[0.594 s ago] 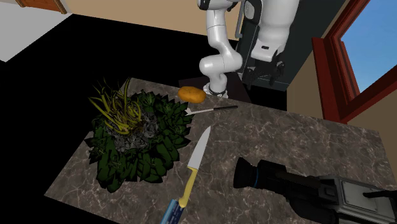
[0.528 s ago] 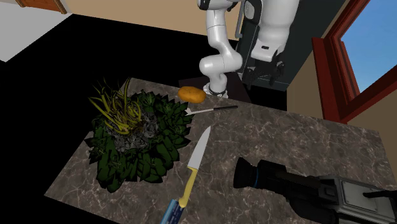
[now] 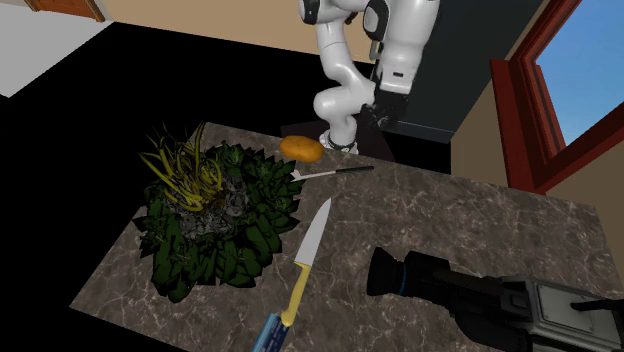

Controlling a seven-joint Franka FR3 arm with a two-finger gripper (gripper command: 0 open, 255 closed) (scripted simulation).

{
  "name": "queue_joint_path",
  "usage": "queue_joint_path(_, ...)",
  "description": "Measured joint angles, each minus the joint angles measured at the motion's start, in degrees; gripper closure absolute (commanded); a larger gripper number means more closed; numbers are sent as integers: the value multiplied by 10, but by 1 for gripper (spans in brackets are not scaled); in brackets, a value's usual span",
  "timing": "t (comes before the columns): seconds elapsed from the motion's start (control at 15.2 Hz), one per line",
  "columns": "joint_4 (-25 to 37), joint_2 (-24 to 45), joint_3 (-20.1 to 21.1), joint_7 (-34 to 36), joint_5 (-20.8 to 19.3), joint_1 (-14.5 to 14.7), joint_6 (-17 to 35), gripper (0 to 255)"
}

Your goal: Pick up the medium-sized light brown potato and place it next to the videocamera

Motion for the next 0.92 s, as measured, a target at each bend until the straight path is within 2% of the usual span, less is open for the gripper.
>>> queue_joint_path(0.53,-126,-176,-86,-253,-183,34,0,0)
queue_joint_path(0.79,-156,-242,-157,-394,-292,43,14,0)
queue_joint_path(0.92,-169,-256,-180,-428,-325,43,25,0)
